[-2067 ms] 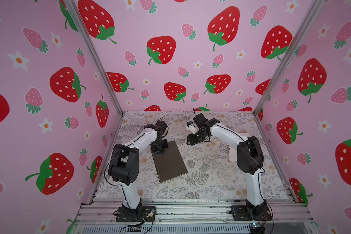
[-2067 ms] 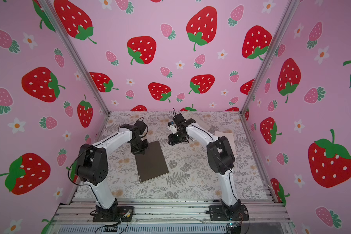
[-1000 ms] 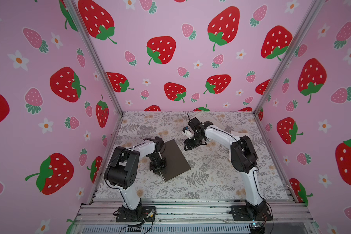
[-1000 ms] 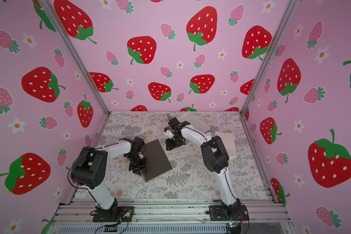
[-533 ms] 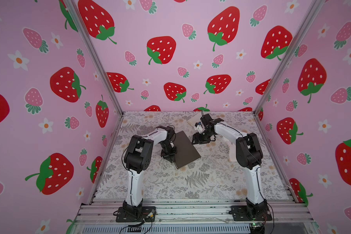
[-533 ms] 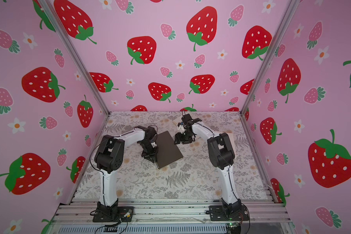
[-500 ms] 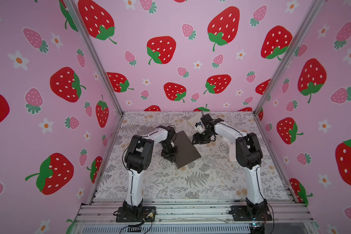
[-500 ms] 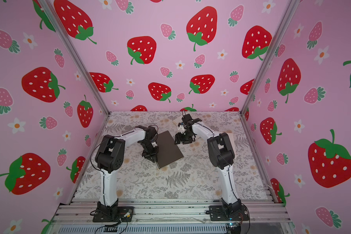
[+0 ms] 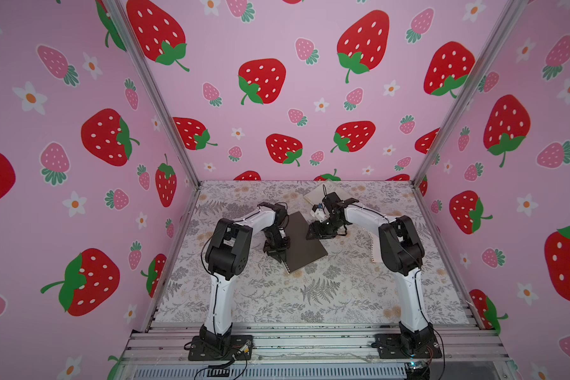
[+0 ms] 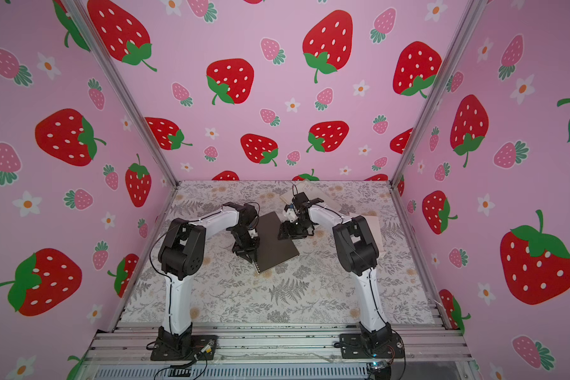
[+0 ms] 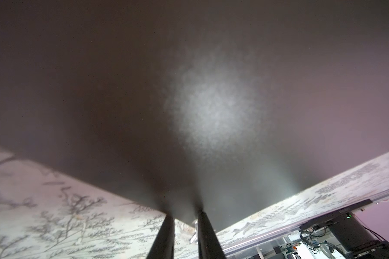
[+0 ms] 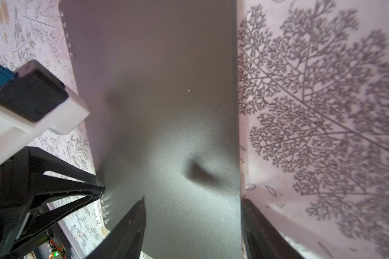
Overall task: Tear off pages from different notebooks
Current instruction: Move the notebook to the center of the board, then open the notebook at the center of the board.
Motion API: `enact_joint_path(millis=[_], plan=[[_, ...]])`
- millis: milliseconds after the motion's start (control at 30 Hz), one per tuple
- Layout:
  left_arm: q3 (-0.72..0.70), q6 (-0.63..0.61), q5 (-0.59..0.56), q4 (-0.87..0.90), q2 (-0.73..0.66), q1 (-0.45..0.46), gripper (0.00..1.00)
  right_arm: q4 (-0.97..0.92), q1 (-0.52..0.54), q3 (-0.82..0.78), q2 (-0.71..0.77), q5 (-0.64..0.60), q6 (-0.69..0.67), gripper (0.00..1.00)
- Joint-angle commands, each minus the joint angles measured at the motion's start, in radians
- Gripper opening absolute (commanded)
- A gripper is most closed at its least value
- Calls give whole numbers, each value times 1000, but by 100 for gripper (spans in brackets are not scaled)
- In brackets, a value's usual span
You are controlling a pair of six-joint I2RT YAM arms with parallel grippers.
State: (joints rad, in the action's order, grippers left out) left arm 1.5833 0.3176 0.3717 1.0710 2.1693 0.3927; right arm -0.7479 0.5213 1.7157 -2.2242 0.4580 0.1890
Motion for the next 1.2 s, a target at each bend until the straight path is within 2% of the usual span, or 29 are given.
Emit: enact_joint_path(millis=[0,500,567,633,767,900,1000,1167], plan=[[0,-15,-113,-153,95,10,21,-9,19,-18,42,51,-14,67],[15,-12,-106,-150,98,13,24,-53,48,28,117,96,-49,65],[21,-14,-95,-156,97,14,24,-61,55,35,103,116,-60,59],[26,-16,-82,-162,96,12,24,-72,61,43,82,119,-71,47],[38,-11,-60,-176,85,10,25,-61,63,38,52,122,-82,31],[27,5,-31,-217,46,0,25,-55,63,38,38,77,-75,1],[-13,46,0,-280,-23,-28,29,-48,65,27,53,23,-73,0],[-71,138,158,-393,-159,-110,47,-83,75,36,69,-109,-103,0]])
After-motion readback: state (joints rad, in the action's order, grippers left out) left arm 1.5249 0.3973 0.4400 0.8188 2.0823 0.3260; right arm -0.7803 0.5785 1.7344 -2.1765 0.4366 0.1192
